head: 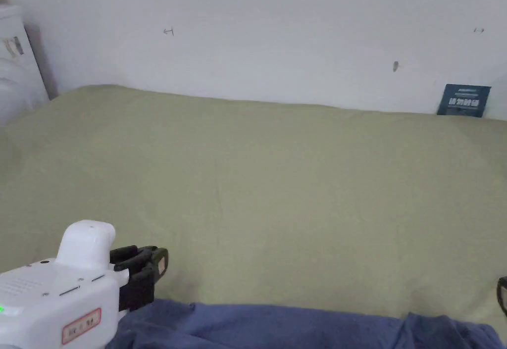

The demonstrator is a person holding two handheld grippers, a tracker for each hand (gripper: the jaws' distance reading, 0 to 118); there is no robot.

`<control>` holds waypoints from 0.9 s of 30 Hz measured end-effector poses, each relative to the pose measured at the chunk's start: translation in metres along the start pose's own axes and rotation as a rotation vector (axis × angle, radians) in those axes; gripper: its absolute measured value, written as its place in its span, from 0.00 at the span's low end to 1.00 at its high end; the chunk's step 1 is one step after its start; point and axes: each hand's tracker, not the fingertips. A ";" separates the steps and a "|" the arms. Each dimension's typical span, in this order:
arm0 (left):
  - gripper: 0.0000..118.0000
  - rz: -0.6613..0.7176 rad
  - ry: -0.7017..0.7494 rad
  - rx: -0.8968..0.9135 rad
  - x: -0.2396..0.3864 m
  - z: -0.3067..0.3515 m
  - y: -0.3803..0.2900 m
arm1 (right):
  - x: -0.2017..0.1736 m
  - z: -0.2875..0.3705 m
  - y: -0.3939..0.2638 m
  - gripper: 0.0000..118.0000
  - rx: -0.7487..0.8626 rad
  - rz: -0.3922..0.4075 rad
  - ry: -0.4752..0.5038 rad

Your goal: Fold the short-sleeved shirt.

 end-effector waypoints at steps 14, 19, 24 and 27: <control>0.90 0.640 -0.140 -0.375 -0.125 -0.057 -0.082 | -0.005 -0.019 -0.010 0.00 -0.106 -0.016 0.063; 0.78 0.667 -0.033 -0.354 -0.107 -0.066 -0.094 | -0.006 -0.019 -0.011 0.00 -0.124 -0.045 0.082; 0.15 0.654 0.045 -0.338 -0.109 -0.053 -0.096 | -0.005 -0.019 -0.014 0.00 -0.149 -0.050 0.082; 0.13 0.613 0.061 -0.352 -0.099 -0.049 -0.089 | -0.004 -0.017 -0.015 0.00 -0.157 -0.061 0.089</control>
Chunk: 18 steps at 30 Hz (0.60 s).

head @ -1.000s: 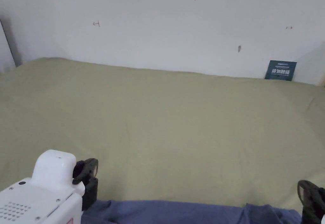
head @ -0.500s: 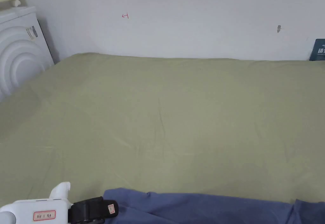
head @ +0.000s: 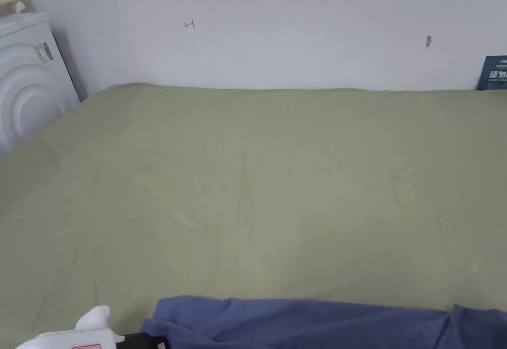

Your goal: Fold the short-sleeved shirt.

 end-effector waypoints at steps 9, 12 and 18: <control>0.13 -0.474 -0.054 0.119 0.119 0.030 -0.024 | 0.017 0.019 0.005 0.00 0.026 -0.020 -0.025; 0.13 -0.596 -0.158 0.091 0.167 0.023 -0.042 | 0.020 0.023 0.009 0.00 0.046 -0.030 -0.036; 0.13 -0.669 -0.321 -0.032 0.228 -0.035 -0.086 | 0.027 0.028 0.008 0.00 0.058 -0.043 -0.045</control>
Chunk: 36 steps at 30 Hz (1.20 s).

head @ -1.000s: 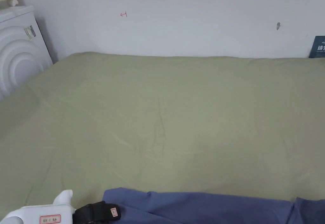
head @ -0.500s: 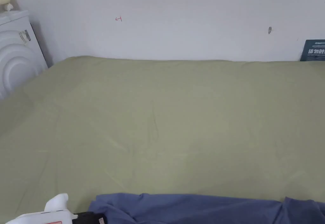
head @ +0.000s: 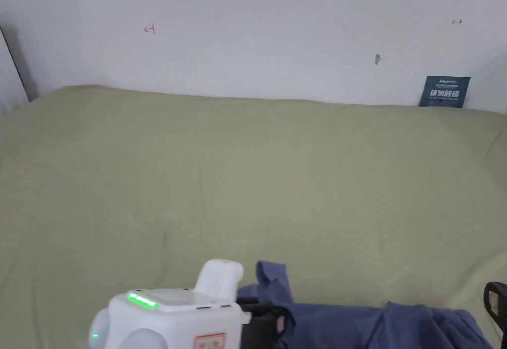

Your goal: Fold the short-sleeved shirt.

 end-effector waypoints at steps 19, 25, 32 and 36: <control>0.01 0.502 -0.189 0.140 -0.059 -0.050 -0.022 | 0.004 0.001 -0.009 0.00 -0.030 -0.008 0.001; 0.01 0.397 -0.316 0.006 -0.027 -0.096 -0.056 | 0.001 0.016 -0.005 0.00 -0.039 -0.011 0.021; 0.00 0.529 -0.296 -0.050 -0.022 -0.133 -0.088 | -0.005 0.030 -0.001 0.00 -0.021 -0.008 0.037; 0.01 0.477 -0.283 -0.059 -0.019 -0.117 -0.075 | -0.009 0.021 -0.004 0.00 -0.041 0.007 0.035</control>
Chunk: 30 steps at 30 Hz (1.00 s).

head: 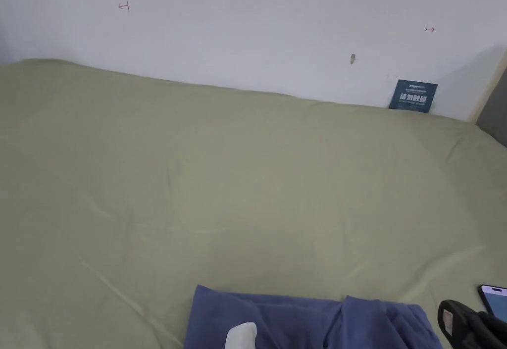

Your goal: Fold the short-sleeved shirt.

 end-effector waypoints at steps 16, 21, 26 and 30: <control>1.00 0.244 0.074 0.070 -0.077 0.132 0.073 | -0.011 -0.014 0.001 0.00 -0.013 0.008 0.075; 0.98 0.225 -0.073 -0.047 -0.069 0.099 0.076 | -0.002 -0.014 -0.001 0.00 -0.020 -0.016 0.056; 0.10 0.220 -0.043 0.007 -0.071 0.087 0.078 | 0.000 -0.012 -0.004 0.00 -0.035 -0.028 0.046; 0.10 0.323 -0.077 0.043 -0.096 0.077 0.067 | 0.003 -0.017 -0.009 0.00 -0.048 -0.014 0.024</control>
